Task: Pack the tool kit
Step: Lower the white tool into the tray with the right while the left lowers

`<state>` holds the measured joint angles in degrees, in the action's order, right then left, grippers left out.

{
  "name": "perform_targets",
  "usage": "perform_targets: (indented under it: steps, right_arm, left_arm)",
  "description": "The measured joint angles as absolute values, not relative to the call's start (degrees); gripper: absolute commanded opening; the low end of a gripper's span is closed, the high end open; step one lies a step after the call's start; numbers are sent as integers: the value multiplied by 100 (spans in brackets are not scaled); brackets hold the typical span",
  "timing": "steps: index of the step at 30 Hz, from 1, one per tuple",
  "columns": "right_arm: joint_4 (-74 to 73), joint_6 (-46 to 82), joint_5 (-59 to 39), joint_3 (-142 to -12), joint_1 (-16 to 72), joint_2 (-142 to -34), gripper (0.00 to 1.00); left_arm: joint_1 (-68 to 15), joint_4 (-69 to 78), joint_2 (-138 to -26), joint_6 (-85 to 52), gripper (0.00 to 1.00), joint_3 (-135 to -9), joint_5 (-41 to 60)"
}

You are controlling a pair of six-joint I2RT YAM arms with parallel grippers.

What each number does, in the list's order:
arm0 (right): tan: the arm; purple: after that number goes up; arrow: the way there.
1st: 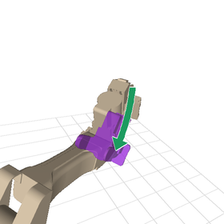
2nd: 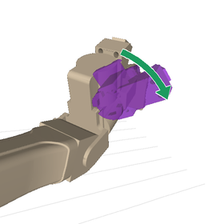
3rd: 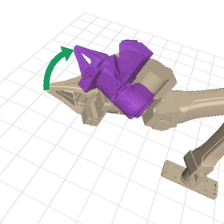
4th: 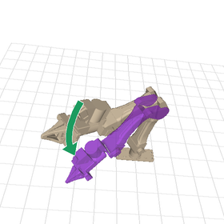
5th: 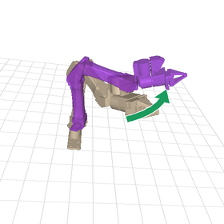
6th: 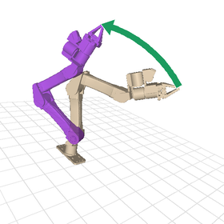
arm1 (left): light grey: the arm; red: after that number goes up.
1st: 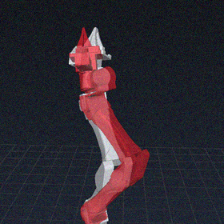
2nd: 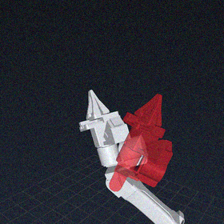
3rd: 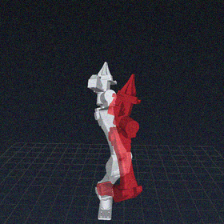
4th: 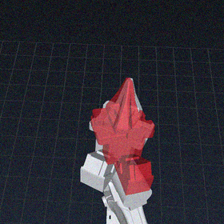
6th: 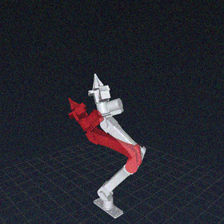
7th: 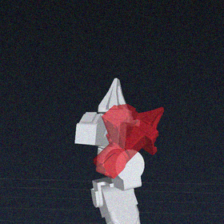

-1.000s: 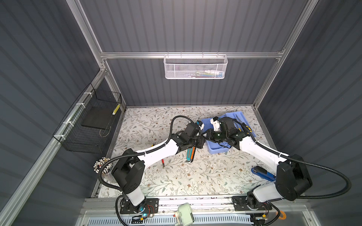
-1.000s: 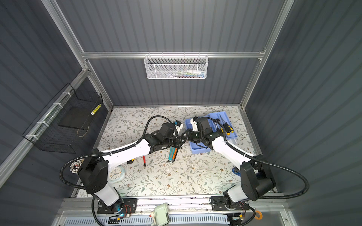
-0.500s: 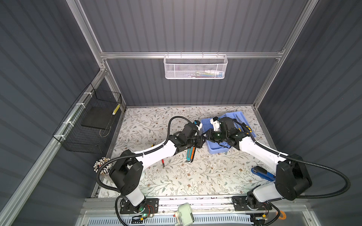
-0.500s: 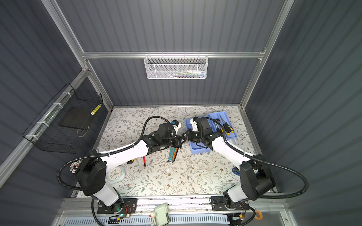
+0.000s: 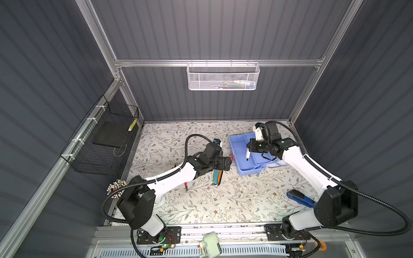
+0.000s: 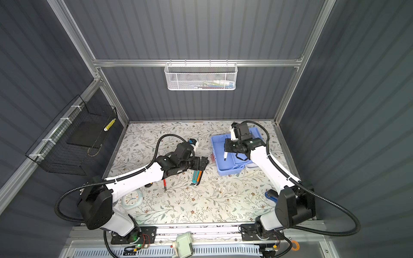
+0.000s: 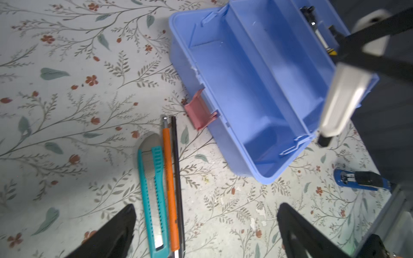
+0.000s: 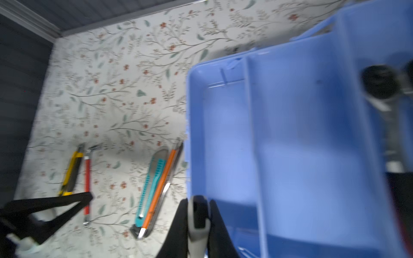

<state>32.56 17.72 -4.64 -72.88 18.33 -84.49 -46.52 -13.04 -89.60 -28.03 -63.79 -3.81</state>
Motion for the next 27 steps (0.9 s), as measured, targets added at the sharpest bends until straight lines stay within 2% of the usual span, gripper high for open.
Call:
perform_targets:
  steps: [8,17,24,27]
  right_arm:
    - [4018,578,1142,-8407,1761,-9607,6]
    - [4431,-349,2519,-9522,1898,-11063,8]
    - [4724,-543,3002,-9688,2075,-11616,16]
    - [4827,-530,3120,-9688,2102,-11657,22]
  left_arm:
    - [-4534,-1981,-9365,-2718,100,-6390,-563]
    - [-4532,-2252,-9546,-2630,99,-6495,-642]
    - [-4532,-2362,-9625,-2598,98,-6565,-698]
    - [-4532,-2421,-9671,-2589,95,-6593,-716]
